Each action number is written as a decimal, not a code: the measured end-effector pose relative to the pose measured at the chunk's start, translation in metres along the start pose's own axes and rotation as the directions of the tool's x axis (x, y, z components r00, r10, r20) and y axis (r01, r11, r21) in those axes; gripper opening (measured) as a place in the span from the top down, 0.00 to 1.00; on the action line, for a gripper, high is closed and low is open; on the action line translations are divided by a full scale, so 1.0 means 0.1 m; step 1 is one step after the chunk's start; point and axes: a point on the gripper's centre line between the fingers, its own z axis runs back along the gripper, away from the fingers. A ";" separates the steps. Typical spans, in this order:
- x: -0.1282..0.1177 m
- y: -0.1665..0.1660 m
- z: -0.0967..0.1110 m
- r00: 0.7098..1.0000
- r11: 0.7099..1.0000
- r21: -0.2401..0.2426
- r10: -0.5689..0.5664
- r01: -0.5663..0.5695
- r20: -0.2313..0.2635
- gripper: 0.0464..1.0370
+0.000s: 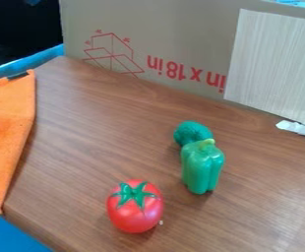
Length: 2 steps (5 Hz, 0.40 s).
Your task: Unfold cloth from left to right
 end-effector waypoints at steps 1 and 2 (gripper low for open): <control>0.01 0.00 -0.09 0.999 1.000 -0.004 0.003 -0.003 -0.034 0.04; 0.07 0.22 -0.15 0.997 0.999 -0.038 0.028 -0.031 -0.078 0.04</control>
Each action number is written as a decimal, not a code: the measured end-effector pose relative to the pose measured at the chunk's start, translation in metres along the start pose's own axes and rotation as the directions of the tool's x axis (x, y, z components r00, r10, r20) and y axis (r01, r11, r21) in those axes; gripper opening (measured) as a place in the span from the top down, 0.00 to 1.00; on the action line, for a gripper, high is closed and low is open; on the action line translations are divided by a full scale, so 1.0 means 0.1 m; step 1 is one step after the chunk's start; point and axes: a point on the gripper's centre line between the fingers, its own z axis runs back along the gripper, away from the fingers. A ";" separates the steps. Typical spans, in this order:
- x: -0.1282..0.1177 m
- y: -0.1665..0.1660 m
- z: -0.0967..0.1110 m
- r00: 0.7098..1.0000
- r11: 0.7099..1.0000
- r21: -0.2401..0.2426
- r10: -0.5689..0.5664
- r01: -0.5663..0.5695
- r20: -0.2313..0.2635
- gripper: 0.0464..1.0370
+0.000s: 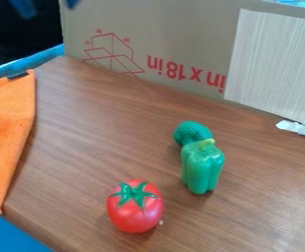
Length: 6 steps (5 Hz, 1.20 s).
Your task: Unfold cloth from left to right
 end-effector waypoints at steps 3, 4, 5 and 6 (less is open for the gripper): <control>0.15 0.81 0.05 0.997 1.000 0.000 -0.025 0.025 0.071 0.04; 0.17 1.10 -0.02 0.995 0.999 0.030 -0.030 0.027 0.098 0.04; 0.19 1.36 -0.05 0.991 0.998 0.060 -0.036 0.028 0.129 0.04; 0.17 1.60 -0.14 0.987 0.995 0.099 -0.035 0.020 0.154 0.04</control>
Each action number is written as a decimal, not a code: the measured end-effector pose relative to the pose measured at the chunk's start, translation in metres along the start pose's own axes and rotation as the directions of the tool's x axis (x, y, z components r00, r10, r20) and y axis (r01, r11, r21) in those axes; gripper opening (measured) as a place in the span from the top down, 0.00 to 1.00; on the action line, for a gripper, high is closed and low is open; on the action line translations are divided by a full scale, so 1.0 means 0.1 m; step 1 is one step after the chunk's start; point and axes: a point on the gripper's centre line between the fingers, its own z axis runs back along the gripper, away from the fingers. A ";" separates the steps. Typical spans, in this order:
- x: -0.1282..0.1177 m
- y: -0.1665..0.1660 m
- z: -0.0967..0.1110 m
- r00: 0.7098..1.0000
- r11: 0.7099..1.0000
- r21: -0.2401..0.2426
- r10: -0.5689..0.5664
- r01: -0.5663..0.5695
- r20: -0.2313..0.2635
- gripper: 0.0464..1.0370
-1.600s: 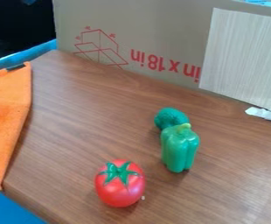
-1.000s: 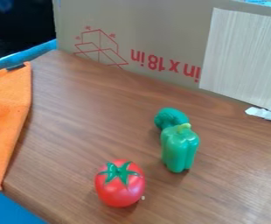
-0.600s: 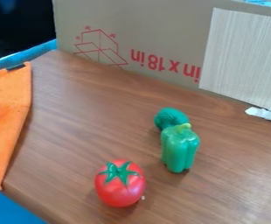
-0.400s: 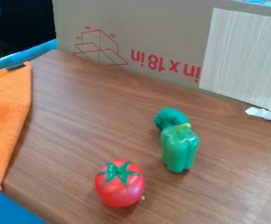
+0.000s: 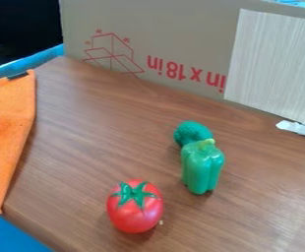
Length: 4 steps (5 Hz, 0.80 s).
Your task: Unfold cloth from left to right
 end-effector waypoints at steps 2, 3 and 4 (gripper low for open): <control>-0.02 0.36 -0.21 0.998 1.000 0.020 0.023 -0.024 0.058 0.04; -0.04 0.48 -0.30 0.997 0.999 0.014 0.028 -0.029 0.077 0.04; -0.10 0.62 -0.37 0.997 0.999 0.010 0.032 -0.033 0.071 0.04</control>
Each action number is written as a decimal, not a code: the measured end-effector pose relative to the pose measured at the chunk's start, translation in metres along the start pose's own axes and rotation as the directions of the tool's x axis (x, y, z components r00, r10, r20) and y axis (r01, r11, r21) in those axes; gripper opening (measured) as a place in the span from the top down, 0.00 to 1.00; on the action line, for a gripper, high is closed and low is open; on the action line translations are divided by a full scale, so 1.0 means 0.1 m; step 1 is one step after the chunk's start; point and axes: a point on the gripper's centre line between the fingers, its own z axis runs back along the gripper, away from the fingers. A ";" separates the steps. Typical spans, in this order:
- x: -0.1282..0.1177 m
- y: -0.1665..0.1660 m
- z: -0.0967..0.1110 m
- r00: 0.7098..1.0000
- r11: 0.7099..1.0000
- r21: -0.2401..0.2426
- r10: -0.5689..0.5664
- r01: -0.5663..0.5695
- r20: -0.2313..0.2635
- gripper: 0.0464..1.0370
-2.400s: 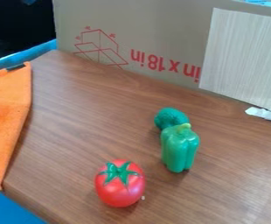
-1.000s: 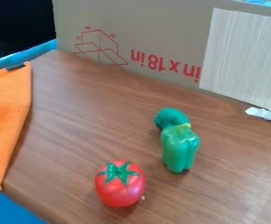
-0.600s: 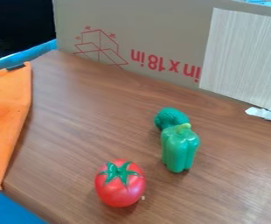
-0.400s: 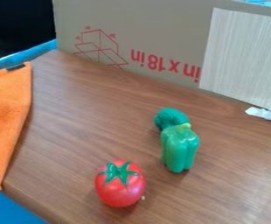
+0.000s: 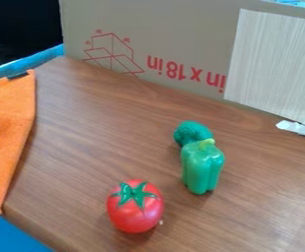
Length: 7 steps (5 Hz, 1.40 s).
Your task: Unfold cloth from left to right
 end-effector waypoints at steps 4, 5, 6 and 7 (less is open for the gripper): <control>-0.10 0.32 -0.28 1.000 0.997 0.079 0.002 -0.001 -0.021 0.04; -0.13 0.39 -0.47 0.999 0.994 0.105 0.016 -0.013 -0.032 0.04; -0.14 0.42 -0.53 0.999 0.992 0.122 0.033 -0.030 -0.027 0.04; -0.18 0.41 -0.66 0.998 0.991 0.129 0.044 -0.038 -0.045 0.04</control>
